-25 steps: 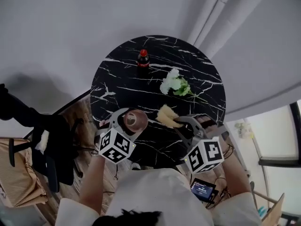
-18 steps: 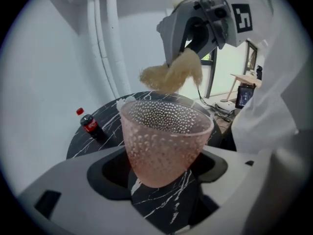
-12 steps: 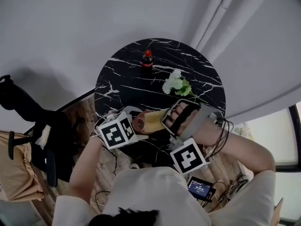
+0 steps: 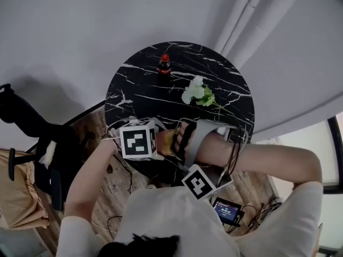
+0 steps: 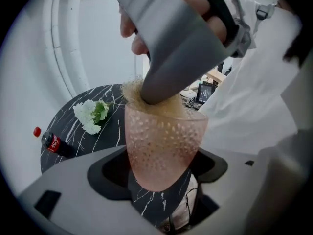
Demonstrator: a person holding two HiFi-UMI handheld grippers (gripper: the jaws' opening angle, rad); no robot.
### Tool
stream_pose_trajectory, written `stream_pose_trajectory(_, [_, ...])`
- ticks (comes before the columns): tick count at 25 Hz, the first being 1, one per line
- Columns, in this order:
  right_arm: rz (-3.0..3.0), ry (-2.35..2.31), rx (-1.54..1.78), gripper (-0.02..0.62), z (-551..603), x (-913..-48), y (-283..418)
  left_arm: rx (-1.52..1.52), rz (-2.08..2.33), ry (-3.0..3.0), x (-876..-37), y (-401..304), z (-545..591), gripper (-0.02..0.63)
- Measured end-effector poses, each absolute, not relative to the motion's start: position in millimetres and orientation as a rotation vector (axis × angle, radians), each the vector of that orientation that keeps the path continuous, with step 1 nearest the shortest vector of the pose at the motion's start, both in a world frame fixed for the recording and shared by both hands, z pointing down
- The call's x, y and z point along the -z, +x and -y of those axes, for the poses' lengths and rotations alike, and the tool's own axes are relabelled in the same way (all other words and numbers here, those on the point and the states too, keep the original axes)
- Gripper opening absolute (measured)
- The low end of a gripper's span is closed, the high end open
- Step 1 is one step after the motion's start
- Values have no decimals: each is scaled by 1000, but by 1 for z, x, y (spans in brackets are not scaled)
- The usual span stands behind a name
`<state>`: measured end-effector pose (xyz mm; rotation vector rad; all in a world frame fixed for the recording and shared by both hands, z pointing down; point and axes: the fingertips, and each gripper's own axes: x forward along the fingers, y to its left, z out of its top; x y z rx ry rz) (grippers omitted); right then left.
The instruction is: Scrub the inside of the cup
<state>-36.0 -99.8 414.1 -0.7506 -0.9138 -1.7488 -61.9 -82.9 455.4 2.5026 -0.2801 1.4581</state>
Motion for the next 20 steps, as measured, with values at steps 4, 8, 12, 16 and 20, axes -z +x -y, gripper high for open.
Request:
stream_pose_trajectory(4, [966,-775,1714,58,97,-415,-46,-1565,214,2463,-459,-67,84,357])
stream_pose_trajectory(8, [1109,-772,1622,58,96,-420,-55,-1649,148,2362,-464,-79,82,357])
stream_pose_trajectory(12, [1272,-743,1439,58,91,-427,-67,-1631,146,2317,-464,-86,82,357])
stream_pose_trajectory(16, [1358,-694,1341,57,95,-434,-81,-1642,197,2300,-462,-93,91,357])
stream_pose_trajectory(20, [1361,-660,1303,55,97,-434,-84,-1701,236,2351,-458,-95,98,356])
